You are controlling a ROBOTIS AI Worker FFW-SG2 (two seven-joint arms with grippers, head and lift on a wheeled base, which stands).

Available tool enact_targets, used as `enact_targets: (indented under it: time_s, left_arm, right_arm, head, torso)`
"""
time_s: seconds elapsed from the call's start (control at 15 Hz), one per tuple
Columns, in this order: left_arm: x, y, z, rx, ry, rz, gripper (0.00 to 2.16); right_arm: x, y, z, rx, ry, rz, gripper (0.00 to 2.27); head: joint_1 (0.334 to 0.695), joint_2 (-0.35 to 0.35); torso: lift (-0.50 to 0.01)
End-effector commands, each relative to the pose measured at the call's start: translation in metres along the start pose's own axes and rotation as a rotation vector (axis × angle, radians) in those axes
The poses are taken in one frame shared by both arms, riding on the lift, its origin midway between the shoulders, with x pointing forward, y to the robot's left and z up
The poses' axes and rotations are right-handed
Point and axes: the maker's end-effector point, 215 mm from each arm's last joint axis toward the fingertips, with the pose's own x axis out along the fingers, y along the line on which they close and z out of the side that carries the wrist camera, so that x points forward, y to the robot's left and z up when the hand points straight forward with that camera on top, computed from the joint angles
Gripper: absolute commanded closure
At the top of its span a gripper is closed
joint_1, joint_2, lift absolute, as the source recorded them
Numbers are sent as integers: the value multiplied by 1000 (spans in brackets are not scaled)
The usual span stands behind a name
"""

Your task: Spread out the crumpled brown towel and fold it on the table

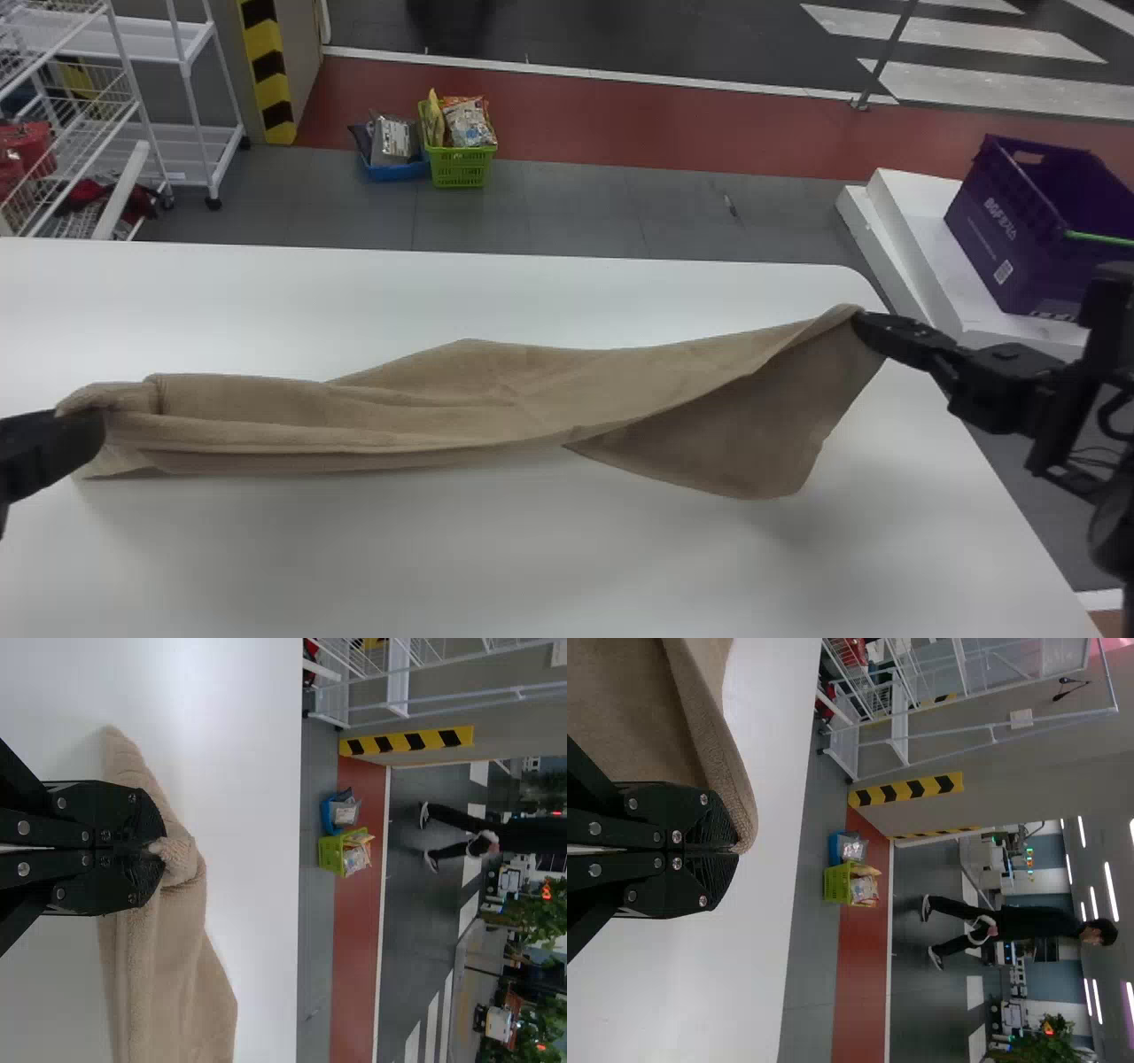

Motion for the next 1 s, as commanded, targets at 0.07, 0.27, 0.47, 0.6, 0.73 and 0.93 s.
enact_targets:
  time_s: [0.07,0.27,0.47,0.6,0.73,0.93]
  left_arm:
    - [-10,-3,31,-13,-49,-15,1204]
    - [-19,-6,79,8,-160,-17,1204]
    - [-30,-15,95,25,-207,-28,1204]
    - [-32,-17,99,27,-217,-33,1204]
    - [-31,-17,101,25,-222,-34,1204]
    - [-15,-10,116,8,-230,-27,1204]
  right_arm:
    - [-19,-1,46,-77,-36,-45,1686]
    - [-40,-5,89,-77,-86,-75,1686]
    - [-64,0,112,-100,-108,-90,1686]
    - [-78,-6,128,-109,-147,-112,1686]
    - [-86,-22,136,-107,-161,-140,1686]
    - [-64,-34,122,-94,-118,-155,1686]
  head:
    - [695,-196]
    - [695,-202]
    - [642,-212]
    - [620,-220]
    - [600,-237]
    - [584,-257]
  torso:
    - [-127]
    - [-127]
    - [-127]
    - [-127]
    - [-127]
    - [-127]
